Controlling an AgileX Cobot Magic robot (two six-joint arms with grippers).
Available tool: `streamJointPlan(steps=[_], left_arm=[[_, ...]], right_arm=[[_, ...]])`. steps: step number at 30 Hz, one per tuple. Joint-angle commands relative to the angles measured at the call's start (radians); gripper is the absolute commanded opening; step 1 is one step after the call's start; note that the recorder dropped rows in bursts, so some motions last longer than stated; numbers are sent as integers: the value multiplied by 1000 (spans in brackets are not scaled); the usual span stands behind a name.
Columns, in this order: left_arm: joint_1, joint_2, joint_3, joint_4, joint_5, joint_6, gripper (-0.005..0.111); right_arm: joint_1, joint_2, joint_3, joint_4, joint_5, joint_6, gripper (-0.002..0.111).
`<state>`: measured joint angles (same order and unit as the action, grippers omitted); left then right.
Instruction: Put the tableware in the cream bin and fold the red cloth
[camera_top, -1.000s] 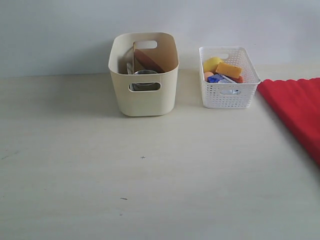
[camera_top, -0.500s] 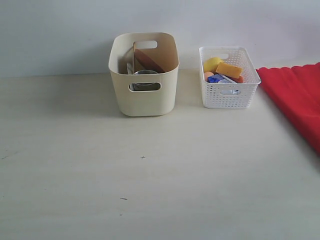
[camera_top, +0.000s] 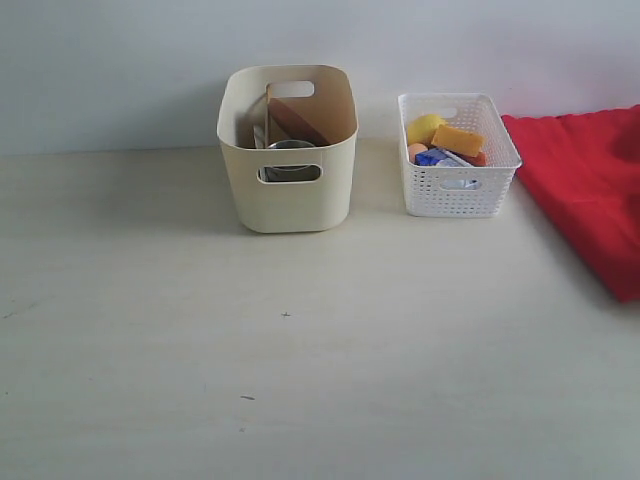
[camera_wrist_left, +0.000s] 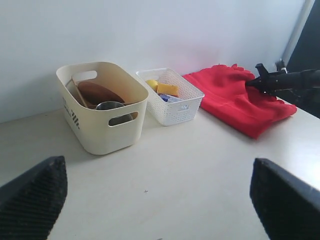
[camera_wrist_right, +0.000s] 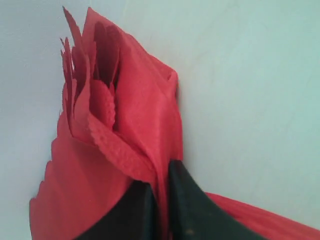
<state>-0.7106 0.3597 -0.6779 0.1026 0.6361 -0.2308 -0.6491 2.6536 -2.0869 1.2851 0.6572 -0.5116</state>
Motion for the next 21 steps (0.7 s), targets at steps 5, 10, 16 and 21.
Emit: streamJointPlan(steps=[5, 10, 16, 21], left_arm=[[0, -3, 3, 6, -17, -12, 94], [0, -3, 3, 1, -17, -12, 94], [0, -3, 3, 1, -39, -12, 94], [0, -3, 3, 1, -43, -12, 94]], right_arm=[[1, -18, -121, -144, 147, -42, 90], [-10, -139, -184, -427, 249, 106, 105], [-4, -343, -192, -825, 403, 350, 105], [-2, -517, -190, -882, 564, 368, 103]])
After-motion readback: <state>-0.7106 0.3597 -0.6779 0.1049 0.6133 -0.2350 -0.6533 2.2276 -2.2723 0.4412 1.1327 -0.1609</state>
